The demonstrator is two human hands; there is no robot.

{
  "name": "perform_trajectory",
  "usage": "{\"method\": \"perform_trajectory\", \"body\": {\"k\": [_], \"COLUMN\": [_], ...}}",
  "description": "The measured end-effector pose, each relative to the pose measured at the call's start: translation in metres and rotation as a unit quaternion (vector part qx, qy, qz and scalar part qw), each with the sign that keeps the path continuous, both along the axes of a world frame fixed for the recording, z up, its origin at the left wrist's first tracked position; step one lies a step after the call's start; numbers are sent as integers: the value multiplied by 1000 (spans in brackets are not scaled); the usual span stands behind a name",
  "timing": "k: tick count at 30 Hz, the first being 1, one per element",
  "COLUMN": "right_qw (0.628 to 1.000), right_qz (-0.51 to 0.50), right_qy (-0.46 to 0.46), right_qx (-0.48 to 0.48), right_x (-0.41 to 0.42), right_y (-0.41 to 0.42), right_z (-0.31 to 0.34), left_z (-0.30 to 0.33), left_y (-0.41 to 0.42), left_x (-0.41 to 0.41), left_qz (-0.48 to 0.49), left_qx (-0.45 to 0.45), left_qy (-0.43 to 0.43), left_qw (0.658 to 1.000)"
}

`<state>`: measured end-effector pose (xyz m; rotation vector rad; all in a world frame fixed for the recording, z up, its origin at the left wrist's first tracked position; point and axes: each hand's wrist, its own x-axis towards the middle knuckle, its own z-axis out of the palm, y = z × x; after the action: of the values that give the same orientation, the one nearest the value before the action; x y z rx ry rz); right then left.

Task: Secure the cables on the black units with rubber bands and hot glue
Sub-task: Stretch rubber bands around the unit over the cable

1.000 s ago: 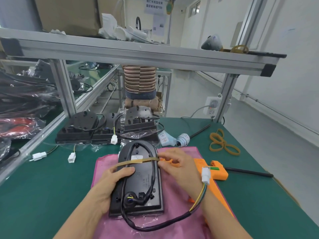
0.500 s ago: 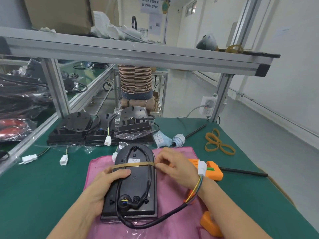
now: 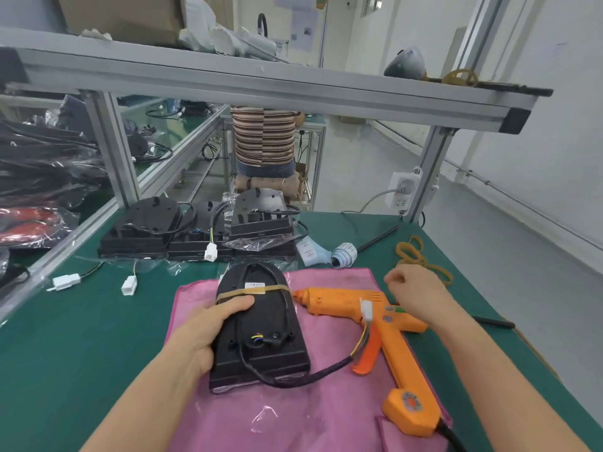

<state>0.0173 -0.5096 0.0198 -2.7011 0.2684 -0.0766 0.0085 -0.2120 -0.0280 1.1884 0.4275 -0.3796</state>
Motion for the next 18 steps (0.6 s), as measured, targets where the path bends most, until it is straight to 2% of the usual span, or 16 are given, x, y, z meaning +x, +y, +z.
{"method": "perform_trajectory", "body": {"k": [1, 3, 4, 6, 8, 11, 14, 16, 18], "right_qw": [997, 987, 980, 957, 939, 957, 976, 975, 942], "right_qz": [-20, 52, 124, 257, 329, 286, 211, 169, 117], "right_qy": [-65, -123, -110, -23, 46, 47, 36, 67, 114], "right_qx": [26, 84, 110, 136, 86, 26, 38, 130, 295], "right_x": [-5, -25, -40, -76, -102, -112, -119, -121, -119], "right_y": [5, 24, 40, 78, 104, 114, 116, 116, 116], "right_z": [5, 17, 22, 21, 9, -3, -8, -9, -13], "left_z": [0, 1, 1, 3, 5, 7, 7, 7, 8], "left_y": [0, 0, 0, -1, -2, 0, 3, 4, 2], "left_x": [0, 0, 1, 1, 1, -2, -5, -7, -9], "left_qz": [9, 27, 35, 48, 57, 60, 89, 110, 122], "left_qx": [-1, -9, -15, -30, -38, -50, -55, -66, -78], "left_qy": [1, 0, -3, -15, -27, -37, -50, -58, -66], "left_qw": [1000, 1000, 999, 998, 997, 996, 993, 990, 987]}}
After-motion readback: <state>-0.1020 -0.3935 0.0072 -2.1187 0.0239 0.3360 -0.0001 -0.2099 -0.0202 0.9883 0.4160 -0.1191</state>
